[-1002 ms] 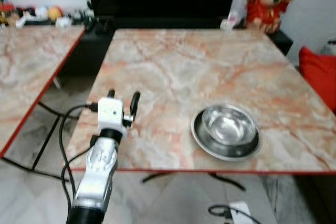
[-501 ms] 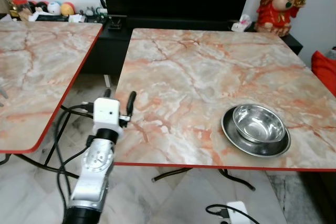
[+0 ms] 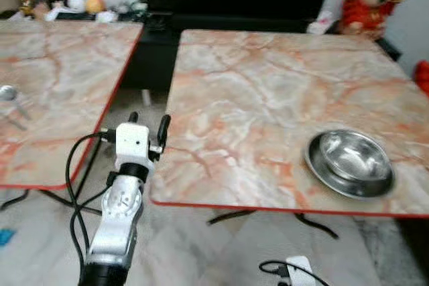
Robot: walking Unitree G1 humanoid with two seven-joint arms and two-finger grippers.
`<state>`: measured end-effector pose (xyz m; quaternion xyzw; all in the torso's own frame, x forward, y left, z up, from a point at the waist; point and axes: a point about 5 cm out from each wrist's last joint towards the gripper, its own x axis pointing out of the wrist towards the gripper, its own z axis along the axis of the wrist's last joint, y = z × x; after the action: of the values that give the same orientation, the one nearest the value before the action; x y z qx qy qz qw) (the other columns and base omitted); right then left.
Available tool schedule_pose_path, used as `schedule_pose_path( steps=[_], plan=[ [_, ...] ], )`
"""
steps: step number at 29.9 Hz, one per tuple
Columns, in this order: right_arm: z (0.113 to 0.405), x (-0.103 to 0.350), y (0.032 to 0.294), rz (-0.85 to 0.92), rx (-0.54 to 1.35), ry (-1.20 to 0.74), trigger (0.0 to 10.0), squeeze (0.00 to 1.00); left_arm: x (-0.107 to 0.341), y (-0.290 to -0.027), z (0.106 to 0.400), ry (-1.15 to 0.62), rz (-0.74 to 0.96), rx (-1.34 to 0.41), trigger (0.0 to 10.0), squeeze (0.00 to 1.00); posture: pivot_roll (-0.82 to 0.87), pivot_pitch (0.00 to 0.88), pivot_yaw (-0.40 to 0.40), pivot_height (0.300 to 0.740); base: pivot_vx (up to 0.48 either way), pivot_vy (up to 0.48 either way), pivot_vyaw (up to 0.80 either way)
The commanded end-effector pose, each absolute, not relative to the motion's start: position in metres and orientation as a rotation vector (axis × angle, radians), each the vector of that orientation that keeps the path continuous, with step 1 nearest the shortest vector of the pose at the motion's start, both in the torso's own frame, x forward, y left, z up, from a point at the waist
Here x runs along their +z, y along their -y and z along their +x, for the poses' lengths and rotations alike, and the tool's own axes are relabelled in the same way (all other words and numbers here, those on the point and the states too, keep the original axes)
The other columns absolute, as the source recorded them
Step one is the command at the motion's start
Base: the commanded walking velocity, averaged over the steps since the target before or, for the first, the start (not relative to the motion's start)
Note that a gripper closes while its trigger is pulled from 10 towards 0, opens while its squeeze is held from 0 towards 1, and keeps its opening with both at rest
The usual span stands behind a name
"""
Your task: Setting the table
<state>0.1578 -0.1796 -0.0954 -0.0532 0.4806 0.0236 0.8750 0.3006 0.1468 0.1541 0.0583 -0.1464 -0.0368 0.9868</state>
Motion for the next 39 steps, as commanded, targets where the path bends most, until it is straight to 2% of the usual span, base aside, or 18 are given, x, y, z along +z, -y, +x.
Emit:
schedule_pose_path(
  steps=[1,8,15,39],
  plan=[
    [0.1577,-0.0953,0.1810,-0.115,0.046,-1.004,10.0,0.00,0.1582,-0.1475,0.3007,0.306,0.122,-0.079,10.0,0.00,0.12,0.000,-0.028,0.740,0.000,0.442,0.00],
    [0.1572,-0.0956,0.1804,-0.115,0.047,-1.005,10.0,0.00,0.1579,-0.1459,0.3008,0.305,0.119,-0.087,10.0,0.00,0.13,0.000,-0.027,0.740,0.000,0.000,0.00],
    [0.1563,-0.0960,0.1798,-0.090,0.037,-1.005,10.0,0.00,0.1578,-0.1456,0.3005,0.307,0.120,-0.090,10.0,0.00,0.13,0.000,-0.027,0.740,0.000,0.463,0.36],
    [0.1571,-0.0955,0.1805,-0.098,0.036,-0.999,10.0,0.00,0.1576,-0.1446,0.3008,0.304,0.122,-0.092,10.0,0.00,0.13,0.000,-0.027,0.740,0.000,0.480,0.00]
  ],
)
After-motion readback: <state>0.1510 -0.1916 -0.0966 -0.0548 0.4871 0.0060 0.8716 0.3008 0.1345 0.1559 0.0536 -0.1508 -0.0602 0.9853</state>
